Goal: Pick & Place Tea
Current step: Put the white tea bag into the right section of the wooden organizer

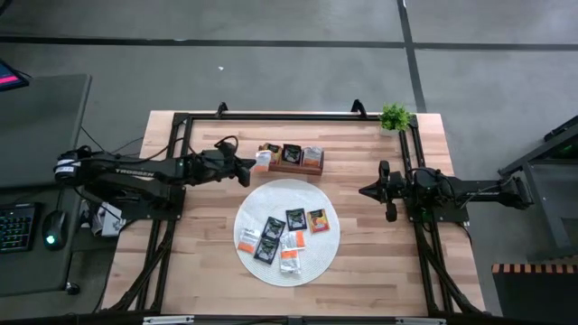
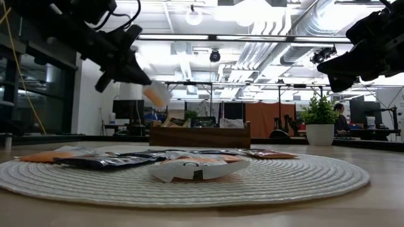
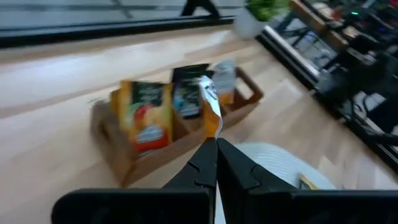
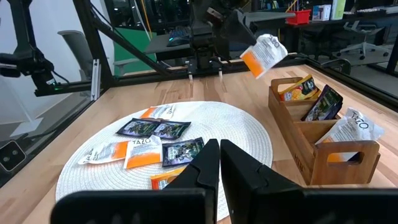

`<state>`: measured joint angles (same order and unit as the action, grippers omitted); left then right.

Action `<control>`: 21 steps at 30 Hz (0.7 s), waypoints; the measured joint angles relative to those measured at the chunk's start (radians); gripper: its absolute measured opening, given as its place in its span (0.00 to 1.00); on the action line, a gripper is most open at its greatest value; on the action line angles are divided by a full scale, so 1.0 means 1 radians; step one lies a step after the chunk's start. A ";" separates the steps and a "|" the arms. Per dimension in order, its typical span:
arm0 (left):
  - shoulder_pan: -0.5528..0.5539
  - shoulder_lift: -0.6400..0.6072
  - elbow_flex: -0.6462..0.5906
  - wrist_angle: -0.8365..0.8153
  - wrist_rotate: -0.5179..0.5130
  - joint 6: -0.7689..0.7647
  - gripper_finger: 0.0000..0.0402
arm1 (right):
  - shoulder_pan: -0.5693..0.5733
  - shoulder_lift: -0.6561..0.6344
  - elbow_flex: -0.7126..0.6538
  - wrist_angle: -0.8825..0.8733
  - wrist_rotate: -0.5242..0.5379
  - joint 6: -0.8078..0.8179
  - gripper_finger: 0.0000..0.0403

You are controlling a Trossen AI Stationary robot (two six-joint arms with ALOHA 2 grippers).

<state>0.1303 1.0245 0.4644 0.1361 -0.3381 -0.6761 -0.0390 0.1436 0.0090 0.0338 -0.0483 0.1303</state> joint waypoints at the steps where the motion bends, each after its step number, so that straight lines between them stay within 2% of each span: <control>1: 0.000 0.013 0.000 0.026 0.017 0.023 0.00 | 0.000 0.000 0.000 0.000 0.000 0.000 0.03; 9: 0.000 0.150 0.029 0.214 0.096 0.196 0.00 | 0.000 0.000 0.000 0.000 0.000 0.000 0.03; 15: 0.008 0.280 0.149 0.307 0.182 0.371 0.00 | 0.000 0.000 0.000 0.000 0.000 0.000 0.03; 21: 0.051 0.432 0.287 0.339 0.258 0.406 0.00 | 0.000 0.000 0.000 0.000 0.000 0.000 0.03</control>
<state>0.1810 1.4566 0.7510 0.4750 -0.0801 -0.2703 -0.0391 0.1436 0.0086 0.0338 -0.0486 0.1304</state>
